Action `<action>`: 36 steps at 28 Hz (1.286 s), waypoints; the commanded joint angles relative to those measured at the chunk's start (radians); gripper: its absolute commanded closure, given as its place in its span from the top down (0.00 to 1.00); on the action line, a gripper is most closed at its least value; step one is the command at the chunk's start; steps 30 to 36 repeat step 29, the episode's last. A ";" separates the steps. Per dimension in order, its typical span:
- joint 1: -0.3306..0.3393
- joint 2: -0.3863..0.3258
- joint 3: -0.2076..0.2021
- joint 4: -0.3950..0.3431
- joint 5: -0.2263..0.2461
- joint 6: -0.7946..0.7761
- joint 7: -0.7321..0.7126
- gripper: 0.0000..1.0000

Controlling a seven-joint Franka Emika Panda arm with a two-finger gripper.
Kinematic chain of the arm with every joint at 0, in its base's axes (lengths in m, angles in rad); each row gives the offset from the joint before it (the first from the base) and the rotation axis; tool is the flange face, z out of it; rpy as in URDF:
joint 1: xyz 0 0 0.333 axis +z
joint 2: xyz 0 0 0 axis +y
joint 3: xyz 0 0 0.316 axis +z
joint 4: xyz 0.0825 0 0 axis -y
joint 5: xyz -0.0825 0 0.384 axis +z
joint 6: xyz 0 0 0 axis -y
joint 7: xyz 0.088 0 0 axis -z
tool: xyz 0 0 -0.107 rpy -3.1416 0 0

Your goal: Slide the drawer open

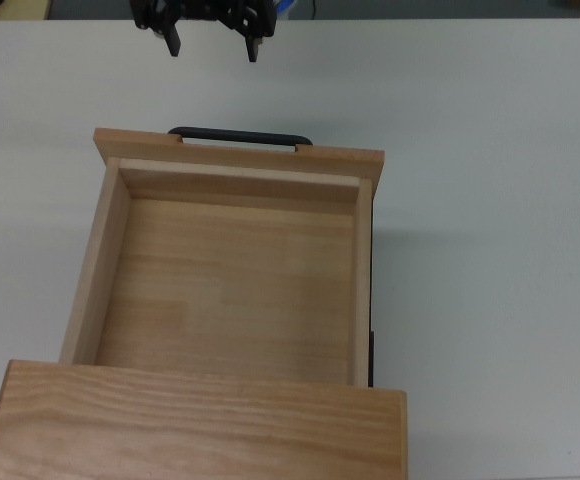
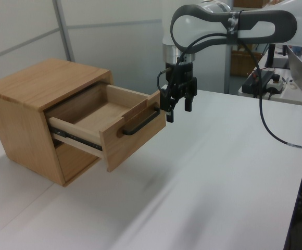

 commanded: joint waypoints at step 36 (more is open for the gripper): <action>0.158 0.017 -0.154 0.033 0.024 -0.037 -0.011 1.00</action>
